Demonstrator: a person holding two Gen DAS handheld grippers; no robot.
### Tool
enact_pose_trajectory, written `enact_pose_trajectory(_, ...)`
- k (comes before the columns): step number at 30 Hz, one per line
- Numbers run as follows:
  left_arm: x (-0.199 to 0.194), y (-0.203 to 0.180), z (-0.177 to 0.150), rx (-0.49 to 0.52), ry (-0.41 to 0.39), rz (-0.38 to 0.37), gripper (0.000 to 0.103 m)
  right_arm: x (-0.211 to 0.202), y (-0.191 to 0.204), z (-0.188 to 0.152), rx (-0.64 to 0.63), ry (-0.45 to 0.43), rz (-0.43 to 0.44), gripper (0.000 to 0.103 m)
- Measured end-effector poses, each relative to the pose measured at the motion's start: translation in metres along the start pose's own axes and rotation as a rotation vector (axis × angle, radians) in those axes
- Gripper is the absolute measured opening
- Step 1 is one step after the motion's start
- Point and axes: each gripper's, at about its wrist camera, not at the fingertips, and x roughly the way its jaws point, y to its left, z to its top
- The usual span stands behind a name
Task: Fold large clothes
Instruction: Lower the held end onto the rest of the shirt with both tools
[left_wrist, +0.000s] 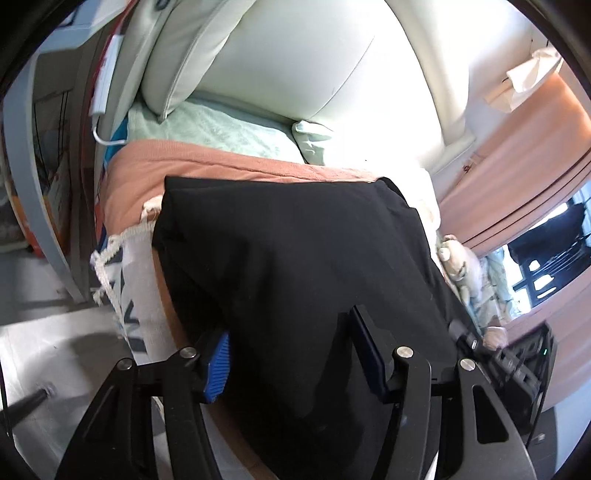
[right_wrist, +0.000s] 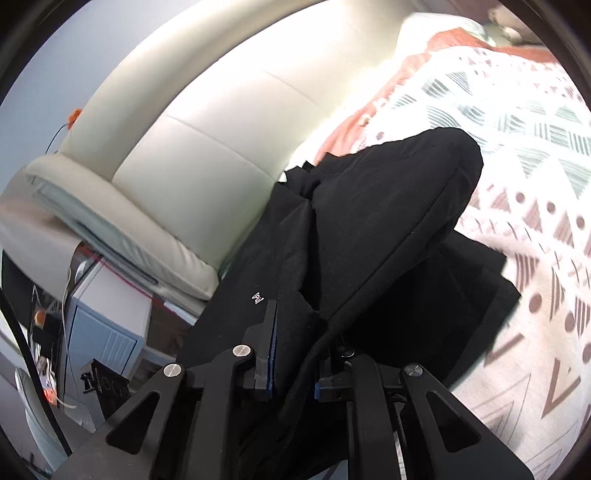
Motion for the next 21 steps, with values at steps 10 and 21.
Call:
enact_pose_trajectory(10,-0.012,-0.004,0.035,0.049,-0.041,0.061,0.059,0.023,-0.024,-0.044,0.155,0.086,0.083,0.011)
enact_pose_trajectory(21,-0.021,-0.003,-0.016,0.098,0.014,0.102,0.059,0.014,-0.036,-0.034,0.123,0.110,-0.164,0.074)
